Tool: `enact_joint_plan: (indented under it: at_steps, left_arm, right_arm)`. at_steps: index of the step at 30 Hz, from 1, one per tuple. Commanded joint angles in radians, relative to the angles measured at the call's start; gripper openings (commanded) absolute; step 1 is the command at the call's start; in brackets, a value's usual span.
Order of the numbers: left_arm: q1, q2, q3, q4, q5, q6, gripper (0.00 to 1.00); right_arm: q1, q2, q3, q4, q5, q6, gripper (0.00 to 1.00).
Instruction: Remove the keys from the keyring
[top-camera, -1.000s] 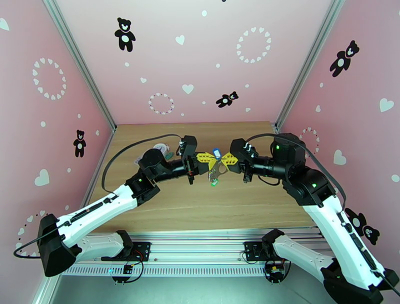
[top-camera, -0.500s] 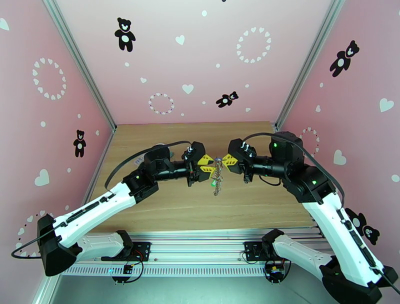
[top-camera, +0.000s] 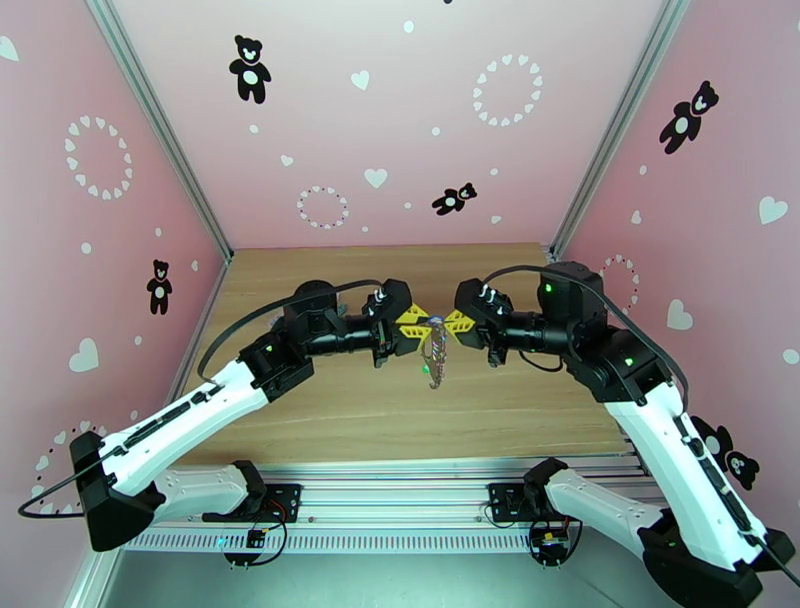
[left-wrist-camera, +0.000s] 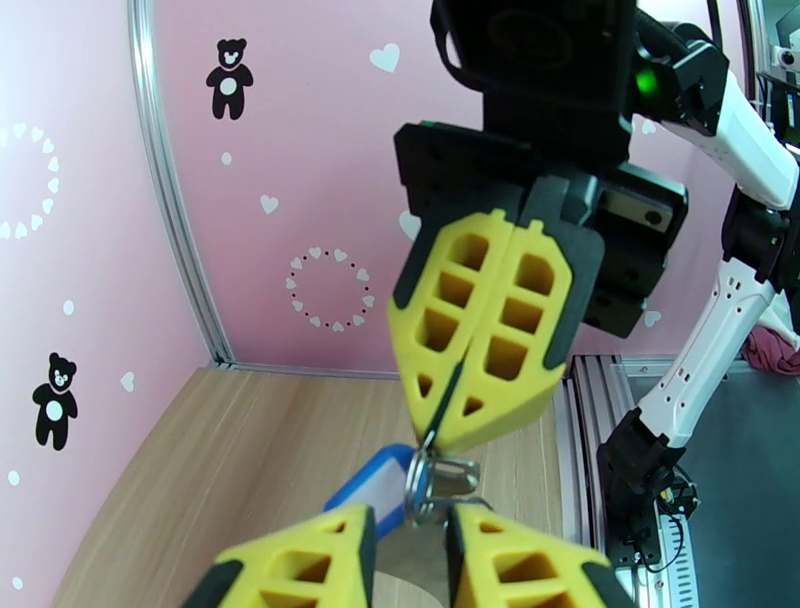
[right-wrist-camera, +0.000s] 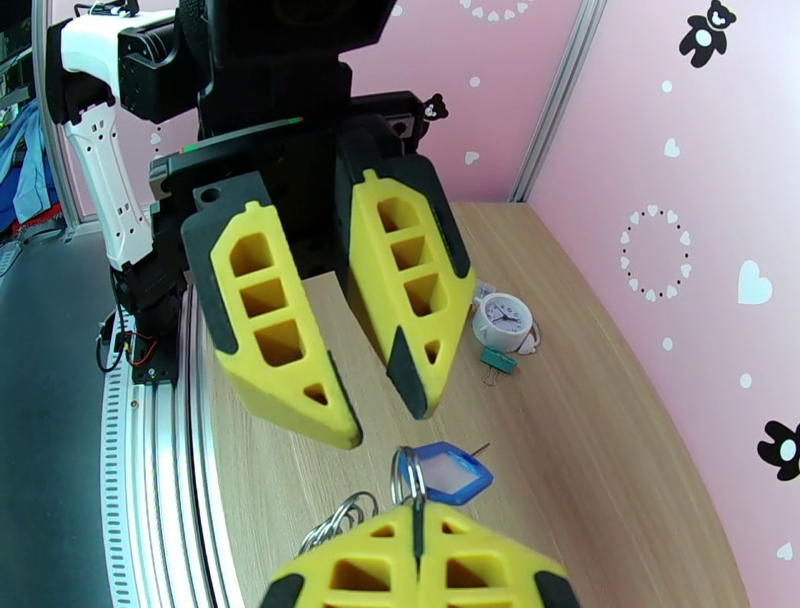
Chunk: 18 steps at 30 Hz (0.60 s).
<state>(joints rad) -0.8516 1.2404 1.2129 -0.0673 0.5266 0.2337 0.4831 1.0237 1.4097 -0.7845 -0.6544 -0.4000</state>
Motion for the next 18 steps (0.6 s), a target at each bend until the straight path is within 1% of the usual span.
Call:
enact_joint_plan:
  at_steps: [1,6,11,15,16,18]
  left_arm:
    - [0.002,0.023,0.06,-0.067,0.036,0.054,0.27]
    - [0.003,0.063,0.13,-0.172,0.042,0.107,0.25]
    - [0.002,0.095,0.17,-0.243,0.068,0.134,0.22]
    - [0.002,0.104,0.178,-0.261,0.078,0.148,0.16]
    - [0.002,0.105,0.178,-0.262,0.075,0.152,0.14]
    - [0.002,0.103,0.177,-0.257,0.055,0.154,0.05]
  right_arm:
    - [0.002,0.007,0.036,0.008,-0.014,0.005,0.0]
    - [0.002,0.011,0.039,0.004,-0.011,0.0,0.0]
    - [0.002,0.013,0.041,0.005,-0.011,-0.006,0.0]
    - [0.002,0.016,0.043,0.004,-0.006,-0.012,0.0]
    - [0.002,0.017,0.043,0.004,-0.005,-0.012,0.0]
    - [0.002,0.018,0.043,0.001,-0.003,-0.013,0.0]
